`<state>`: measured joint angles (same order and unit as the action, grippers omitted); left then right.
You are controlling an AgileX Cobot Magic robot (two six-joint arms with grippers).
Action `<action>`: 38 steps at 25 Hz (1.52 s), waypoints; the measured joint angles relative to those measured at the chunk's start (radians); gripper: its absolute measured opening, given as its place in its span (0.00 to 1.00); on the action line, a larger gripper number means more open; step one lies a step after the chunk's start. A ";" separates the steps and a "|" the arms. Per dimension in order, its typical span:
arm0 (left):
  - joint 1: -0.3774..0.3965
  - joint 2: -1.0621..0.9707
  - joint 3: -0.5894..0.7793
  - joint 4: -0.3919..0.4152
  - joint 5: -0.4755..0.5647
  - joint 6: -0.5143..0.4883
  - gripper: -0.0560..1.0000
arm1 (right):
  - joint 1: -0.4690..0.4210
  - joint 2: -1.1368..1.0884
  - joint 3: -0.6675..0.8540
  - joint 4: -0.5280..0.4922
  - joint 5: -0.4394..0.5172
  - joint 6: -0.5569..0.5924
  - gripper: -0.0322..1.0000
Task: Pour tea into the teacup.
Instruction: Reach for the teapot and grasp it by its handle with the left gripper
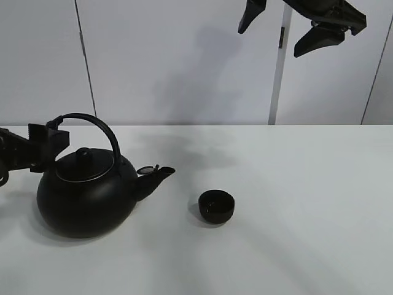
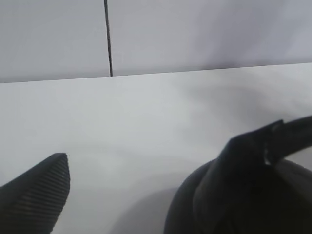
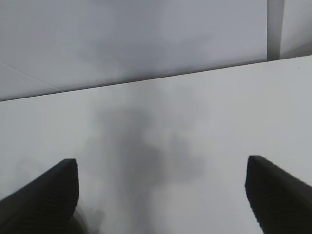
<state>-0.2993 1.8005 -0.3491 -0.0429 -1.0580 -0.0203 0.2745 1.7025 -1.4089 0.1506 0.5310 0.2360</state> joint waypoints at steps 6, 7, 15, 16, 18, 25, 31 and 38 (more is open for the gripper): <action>0.015 0.000 -0.026 0.002 0.015 0.000 0.70 | 0.000 0.000 0.000 0.000 0.000 0.000 0.65; 0.015 0.000 -0.034 0.005 0.026 0.000 0.70 | 0.000 0.000 0.000 0.000 0.000 0.000 0.65; 0.015 0.036 -0.066 0.033 0.056 0.000 0.70 | 0.000 0.000 0.000 0.000 0.000 0.000 0.65; 0.015 0.039 -0.067 0.037 0.056 0.000 0.70 | 0.000 0.000 0.000 0.000 0.000 0.000 0.65; 0.015 0.039 -0.070 0.043 0.052 0.000 0.70 | 0.000 0.000 0.000 0.000 0.000 0.000 0.65; 0.016 0.091 -0.076 0.053 -0.002 -0.003 0.70 | 0.000 0.000 0.000 0.000 0.000 0.000 0.65; 0.016 0.096 -0.079 0.056 -0.020 -0.004 0.53 | 0.000 0.000 0.000 0.000 0.000 0.000 0.65; 0.016 0.099 -0.079 0.121 -0.045 0.009 0.18 | 0.000 0.000 0.000 0.000 0.000 0.000 0.65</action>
<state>-0.2834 1.8998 -0.4280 0.0783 -1.1033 -0.0118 0.2745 1.7025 -1.4089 0.1506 0.5310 0.2360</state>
